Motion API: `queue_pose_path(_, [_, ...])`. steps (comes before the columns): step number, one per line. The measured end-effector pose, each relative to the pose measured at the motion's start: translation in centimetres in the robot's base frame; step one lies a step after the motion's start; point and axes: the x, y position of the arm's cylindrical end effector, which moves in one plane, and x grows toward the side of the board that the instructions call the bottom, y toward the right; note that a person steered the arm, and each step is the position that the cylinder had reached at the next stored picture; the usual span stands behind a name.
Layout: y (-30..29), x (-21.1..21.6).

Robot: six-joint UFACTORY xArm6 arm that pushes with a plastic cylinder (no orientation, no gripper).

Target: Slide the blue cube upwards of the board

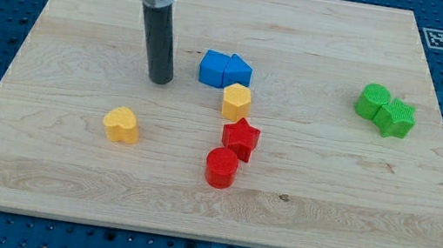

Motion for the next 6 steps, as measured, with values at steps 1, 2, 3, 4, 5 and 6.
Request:
queue_pose_path(1, [0.0,0.1])
queue_pose_path(2, [4.3,0.6])
queue_pose_path(3, [7.6,0.6])
queue_pose_path(4, [7.6,0.6])
queue_pose_path(5, [7.6,-0.6])
queue_pose_path(6, [7.6,-2.3])
